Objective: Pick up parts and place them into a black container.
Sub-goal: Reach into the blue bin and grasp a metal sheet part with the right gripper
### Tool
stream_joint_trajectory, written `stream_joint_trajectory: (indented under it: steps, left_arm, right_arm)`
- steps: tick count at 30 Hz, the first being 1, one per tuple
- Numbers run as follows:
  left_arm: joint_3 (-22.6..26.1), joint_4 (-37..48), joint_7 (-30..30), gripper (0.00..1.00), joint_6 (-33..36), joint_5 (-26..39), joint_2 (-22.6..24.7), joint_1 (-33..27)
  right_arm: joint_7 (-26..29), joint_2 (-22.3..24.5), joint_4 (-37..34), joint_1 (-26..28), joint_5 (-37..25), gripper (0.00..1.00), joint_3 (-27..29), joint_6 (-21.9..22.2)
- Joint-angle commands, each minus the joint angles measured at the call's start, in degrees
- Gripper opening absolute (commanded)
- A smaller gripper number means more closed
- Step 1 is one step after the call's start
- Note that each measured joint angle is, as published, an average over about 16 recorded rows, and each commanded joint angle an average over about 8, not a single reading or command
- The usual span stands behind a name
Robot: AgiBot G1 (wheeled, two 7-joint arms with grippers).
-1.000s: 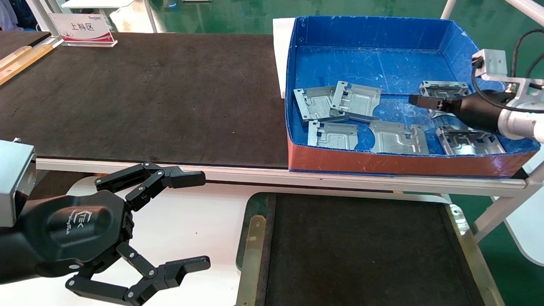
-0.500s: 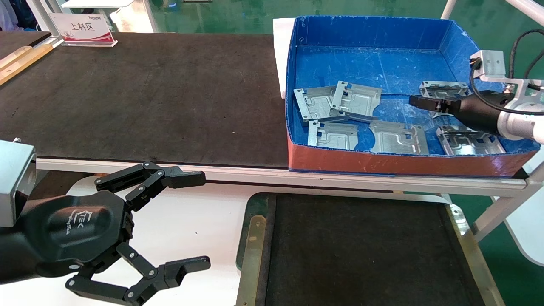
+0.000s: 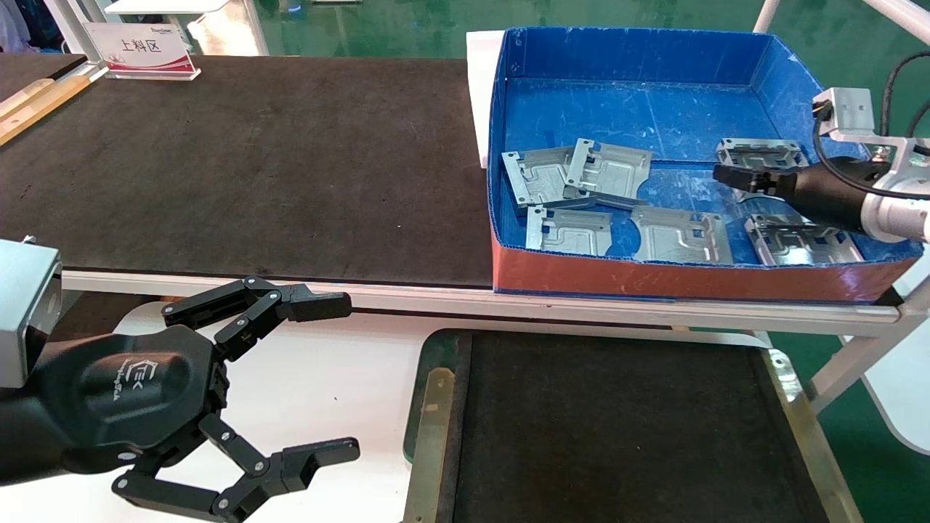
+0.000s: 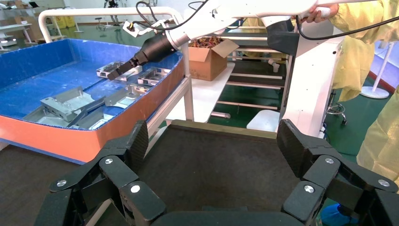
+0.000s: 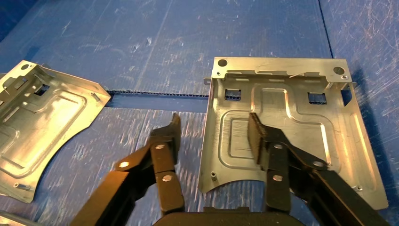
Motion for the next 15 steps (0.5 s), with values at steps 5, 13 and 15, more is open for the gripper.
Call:
stream_joint_trajectory:
  steps: [5,13,15]
  left_arm:
    - [0.0,0.0,0.0,1.0,0.0,0.0,0.0,0.0]
    - [0.0,0.0,0.0,1.0,0.0,0.0,0.0,0.0]
    - [0.0,0.0,0.0,1.0,0.0,0.0,0.0,0.0]
  right_arm:
    - [0.0,0.0,0.4,0.0,-0.1,0.0,-0.1,-0.1]
    - [0.3,0.2,0.5,-0.1,-0.3,0.0,-0.2,-0.1]
    - [0.4,0.3,0.5,-0.1,-0.3,0.0,-0.2,-0.1]
